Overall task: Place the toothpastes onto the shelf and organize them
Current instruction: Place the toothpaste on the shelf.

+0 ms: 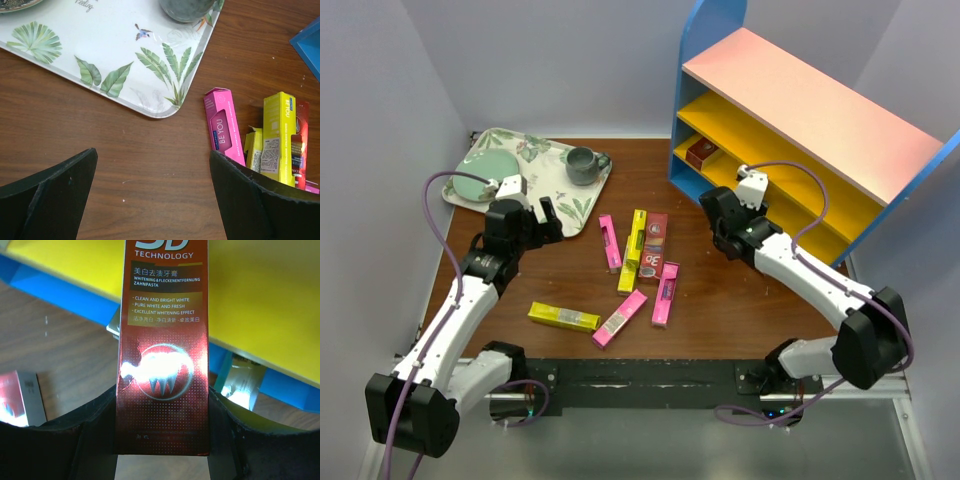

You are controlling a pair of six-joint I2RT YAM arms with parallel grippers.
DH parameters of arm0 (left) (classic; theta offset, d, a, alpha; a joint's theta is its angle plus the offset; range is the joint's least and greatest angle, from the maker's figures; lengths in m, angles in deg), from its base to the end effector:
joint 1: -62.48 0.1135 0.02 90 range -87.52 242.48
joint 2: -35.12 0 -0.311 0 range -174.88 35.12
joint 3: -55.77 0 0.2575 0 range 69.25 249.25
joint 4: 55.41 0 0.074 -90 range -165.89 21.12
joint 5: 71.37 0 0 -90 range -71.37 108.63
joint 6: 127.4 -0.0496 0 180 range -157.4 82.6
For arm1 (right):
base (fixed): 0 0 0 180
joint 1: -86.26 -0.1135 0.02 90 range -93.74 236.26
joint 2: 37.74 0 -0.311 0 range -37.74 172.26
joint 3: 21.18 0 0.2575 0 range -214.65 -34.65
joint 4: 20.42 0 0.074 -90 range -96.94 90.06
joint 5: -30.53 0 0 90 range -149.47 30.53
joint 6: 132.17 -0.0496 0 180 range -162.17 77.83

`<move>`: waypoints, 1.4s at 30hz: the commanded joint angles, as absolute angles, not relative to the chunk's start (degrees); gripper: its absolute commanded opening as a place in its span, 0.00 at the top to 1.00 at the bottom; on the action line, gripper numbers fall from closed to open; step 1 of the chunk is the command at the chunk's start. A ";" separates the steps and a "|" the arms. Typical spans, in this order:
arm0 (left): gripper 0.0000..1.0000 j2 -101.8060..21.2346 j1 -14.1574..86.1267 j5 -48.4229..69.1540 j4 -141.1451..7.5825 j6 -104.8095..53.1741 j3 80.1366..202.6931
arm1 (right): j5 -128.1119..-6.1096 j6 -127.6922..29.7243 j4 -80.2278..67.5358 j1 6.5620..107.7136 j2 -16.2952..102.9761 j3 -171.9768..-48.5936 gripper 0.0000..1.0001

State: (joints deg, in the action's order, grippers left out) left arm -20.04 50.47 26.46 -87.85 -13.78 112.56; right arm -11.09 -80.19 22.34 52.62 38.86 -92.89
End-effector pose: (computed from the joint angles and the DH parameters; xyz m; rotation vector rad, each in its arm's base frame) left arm 0.2024 -0.0361 0.3130 -0.2950 2.0906 -0.2291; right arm 0.2508 0.1223 0.3150 0.4381 2.0501 -0.2839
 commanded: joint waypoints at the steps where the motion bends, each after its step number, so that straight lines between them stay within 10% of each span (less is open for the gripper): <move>1: 0.00 -19.28 50.97 25.75 -86.64 -13.14 114.42 | -4.98 -84.79 17.49 54.27 41.53 -99.15 0.78; 13: 0.00 -19.46 51.32 24.96 -86.55 -13.14 114.60 | -3.57 -90.86 19.60 58.93 48.39 -104.44 0.68; 28: 0.00 -19.90 51.59 24.60 -86.46 -13.14 114.51 | -6.91 -89.72 17.67 59.02 47.17 -102.51 0.17; 42: 0.00 -20.25 51.67 24.43 -86.46 -13.05 114.42 | -19.39 -81.46 13.27 58.93 32.67 -94.24 0.02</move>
State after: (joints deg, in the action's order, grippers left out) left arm -20.25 51.22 25.17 -87.85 -13.78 112.56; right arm -15.83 -85.39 16.57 58.93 36.78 -95.62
